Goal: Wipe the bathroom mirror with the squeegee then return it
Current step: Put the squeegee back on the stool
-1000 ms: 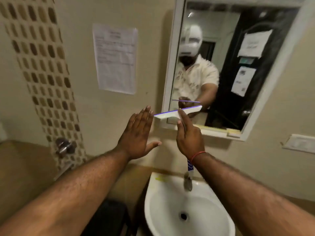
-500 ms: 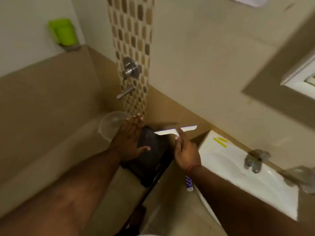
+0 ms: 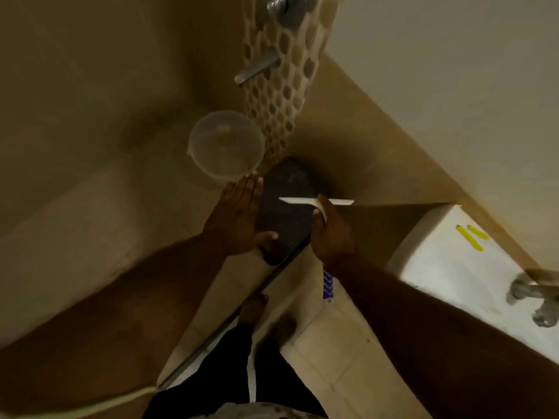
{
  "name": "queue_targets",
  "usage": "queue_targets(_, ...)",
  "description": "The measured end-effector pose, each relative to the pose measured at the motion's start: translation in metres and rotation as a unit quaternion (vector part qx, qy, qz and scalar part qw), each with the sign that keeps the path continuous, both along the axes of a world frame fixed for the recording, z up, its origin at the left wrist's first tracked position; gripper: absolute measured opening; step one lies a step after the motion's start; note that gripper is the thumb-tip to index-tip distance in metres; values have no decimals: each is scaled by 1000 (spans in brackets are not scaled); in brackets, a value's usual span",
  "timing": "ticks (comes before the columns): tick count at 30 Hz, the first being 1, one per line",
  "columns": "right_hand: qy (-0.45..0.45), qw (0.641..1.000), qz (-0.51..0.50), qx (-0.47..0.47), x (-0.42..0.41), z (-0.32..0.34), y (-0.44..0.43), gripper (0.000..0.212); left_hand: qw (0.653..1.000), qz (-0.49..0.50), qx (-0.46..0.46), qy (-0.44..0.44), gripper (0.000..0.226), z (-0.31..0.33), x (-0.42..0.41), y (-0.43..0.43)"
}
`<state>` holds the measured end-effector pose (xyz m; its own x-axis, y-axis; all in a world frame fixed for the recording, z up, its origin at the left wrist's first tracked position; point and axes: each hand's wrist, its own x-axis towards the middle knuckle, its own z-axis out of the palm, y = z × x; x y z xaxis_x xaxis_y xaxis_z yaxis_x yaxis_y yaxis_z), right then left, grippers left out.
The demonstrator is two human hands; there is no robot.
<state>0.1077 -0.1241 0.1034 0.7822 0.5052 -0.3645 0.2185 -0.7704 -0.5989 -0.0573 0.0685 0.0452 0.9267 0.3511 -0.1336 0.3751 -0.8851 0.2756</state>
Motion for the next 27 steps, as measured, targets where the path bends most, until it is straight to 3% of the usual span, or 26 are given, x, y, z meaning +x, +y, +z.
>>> queue_targets(6, 10, 999, 1, -32, 23, -82, 33, 54, 999, 25, -14, 28, 136, -55, 9, 10)
queue_targets(13, 19, 1000, -3, -4, 46, -162, 68, 47, 996, 14, -40, 83, 137, -126, 28, 22)
queue_targets(17, -57, 998, 2, -11, 63, -210, 86, 48, 991, 29, -66, 110, 143, -167, 54, 25)
queue_targets(20, -30, 999, 32, -24, 76, -227, 97, 48, 988, 24, -74, 135, 146, -193, 71, 27)
queue_targets(24, -76, 997, 19, -13, 86, -266, 103, 44, 986, 19, -71, 151, 148, -226, 88, 27)
queue_targets(27, -35, 999, 6, -12, 86, -289, 104, 48, 986, 31, -67, 150, 147, -244, 91, 25)
